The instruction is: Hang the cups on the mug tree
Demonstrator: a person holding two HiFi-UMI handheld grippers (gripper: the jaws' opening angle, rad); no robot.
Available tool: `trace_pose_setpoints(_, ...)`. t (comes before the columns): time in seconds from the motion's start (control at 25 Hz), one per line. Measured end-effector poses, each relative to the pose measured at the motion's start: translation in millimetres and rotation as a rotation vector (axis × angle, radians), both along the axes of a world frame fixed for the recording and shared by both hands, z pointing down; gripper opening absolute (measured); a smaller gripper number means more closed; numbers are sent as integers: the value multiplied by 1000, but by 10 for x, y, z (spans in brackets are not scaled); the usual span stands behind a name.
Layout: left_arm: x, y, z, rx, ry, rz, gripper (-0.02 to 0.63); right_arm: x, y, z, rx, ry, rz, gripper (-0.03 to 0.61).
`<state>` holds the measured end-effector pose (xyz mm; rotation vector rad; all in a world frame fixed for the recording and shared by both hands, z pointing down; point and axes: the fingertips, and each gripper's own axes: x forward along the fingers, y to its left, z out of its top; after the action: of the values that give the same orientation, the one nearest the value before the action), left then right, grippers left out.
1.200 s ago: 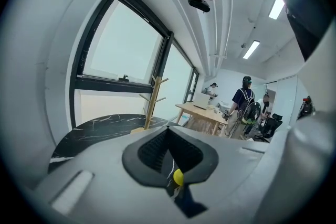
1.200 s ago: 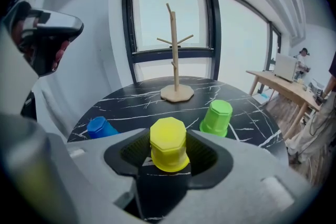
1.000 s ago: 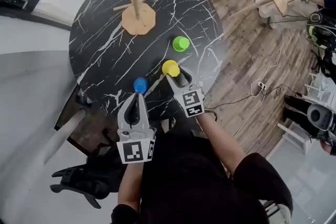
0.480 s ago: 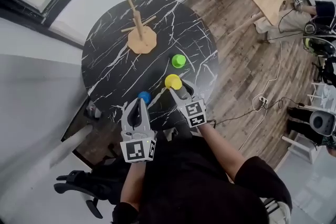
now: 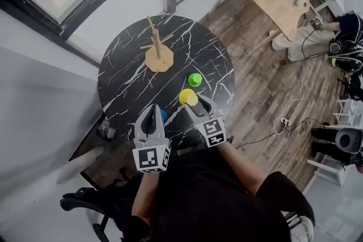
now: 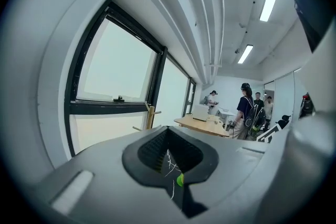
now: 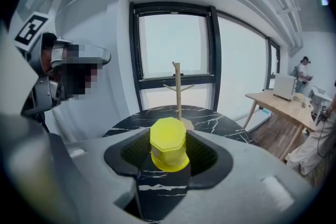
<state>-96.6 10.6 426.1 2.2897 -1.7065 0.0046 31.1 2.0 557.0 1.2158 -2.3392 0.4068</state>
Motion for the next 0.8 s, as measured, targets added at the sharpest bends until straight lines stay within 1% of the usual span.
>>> trace_pose_setpoints(0.28,-189,-72,-180,35,-13,20,2,-184,-107,-368,58,-33,19,210)
trace_pose_setpoints(0.52,-382,-137,-293,52,7,30,2,-372,-217,-803,128,-73,50,210)
trace_pose_setpoints(0.8,-556,-175,-340,57,42,69,2,-507,-346,-1243,209,-87,103,210)
